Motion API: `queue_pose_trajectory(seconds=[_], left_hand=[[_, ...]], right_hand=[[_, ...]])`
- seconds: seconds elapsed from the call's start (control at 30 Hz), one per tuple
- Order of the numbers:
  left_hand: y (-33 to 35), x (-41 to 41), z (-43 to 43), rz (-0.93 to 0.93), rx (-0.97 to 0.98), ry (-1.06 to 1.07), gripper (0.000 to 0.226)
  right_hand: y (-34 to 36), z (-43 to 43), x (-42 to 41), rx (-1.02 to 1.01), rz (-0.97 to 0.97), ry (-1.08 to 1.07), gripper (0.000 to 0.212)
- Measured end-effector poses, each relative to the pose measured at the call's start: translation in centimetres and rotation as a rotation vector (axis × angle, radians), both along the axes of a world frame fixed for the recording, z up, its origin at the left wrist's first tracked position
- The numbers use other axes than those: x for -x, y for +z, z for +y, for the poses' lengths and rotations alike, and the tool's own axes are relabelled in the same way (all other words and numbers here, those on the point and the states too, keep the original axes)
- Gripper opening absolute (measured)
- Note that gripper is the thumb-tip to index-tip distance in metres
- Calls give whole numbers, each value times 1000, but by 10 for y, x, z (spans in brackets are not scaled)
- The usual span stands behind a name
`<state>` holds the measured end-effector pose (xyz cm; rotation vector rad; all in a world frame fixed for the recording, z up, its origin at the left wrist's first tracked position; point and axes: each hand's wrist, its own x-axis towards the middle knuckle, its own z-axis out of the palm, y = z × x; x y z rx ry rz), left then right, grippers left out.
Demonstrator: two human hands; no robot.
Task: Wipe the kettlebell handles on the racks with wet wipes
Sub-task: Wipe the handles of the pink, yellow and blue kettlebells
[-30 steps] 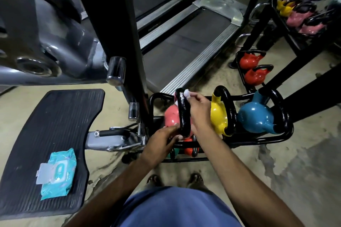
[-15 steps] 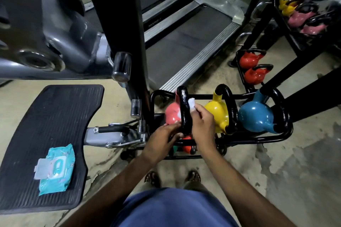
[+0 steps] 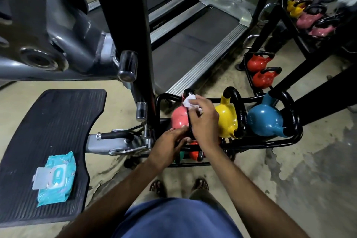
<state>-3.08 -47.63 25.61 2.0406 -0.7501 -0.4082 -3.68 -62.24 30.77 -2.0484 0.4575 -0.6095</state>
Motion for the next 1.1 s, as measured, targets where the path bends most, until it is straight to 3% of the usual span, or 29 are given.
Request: queue_pose_trajectory(seconds=[0.13,0.2,0.27,0.33,0.5,0.63,0.7,0.77,0.83,0.93,1.0,1.1], left_hand=[[0,-1,0,-28,-13,-6,34],[-1,-1,0,-14,-5,-26,36],[-2,0,0,-22,20,-9,36],[-3,1,-1,-29,37,16,35],[-8,2,-1,32,27,29,47],[-2,6,-1,2,-19,68,42],[1,9,-1,18,29,73,35],[2,12,-1,24,37,63,44],[0,16,-2,41,12,79,55],[-5,22,-5,123,63,144,54],[-11,24,-9,96,54,183,48],[-12,26,-15,25,7,217,43]], right_hand=[[5,-13,-9,775,142,330,25],[7,-20,-7,953,146,435,28],[8,-24,8,959,113,471,29],[7,-19,30,725,92,384,28],[0,0,27,-328,85,-105,16],[13,-10,-18,-1301,322,-92,27],[28,-14,-28,-1466,356,-22,30],[32,-14,-29,-1477,320,-33,41],[25,-10,-20,-1368,242,-125,39],[4,-4,5,-646,86,-182,18],[-6,-6,17,-170,-21,-24,9],[-2,-20,15,372,-91,289,14]])
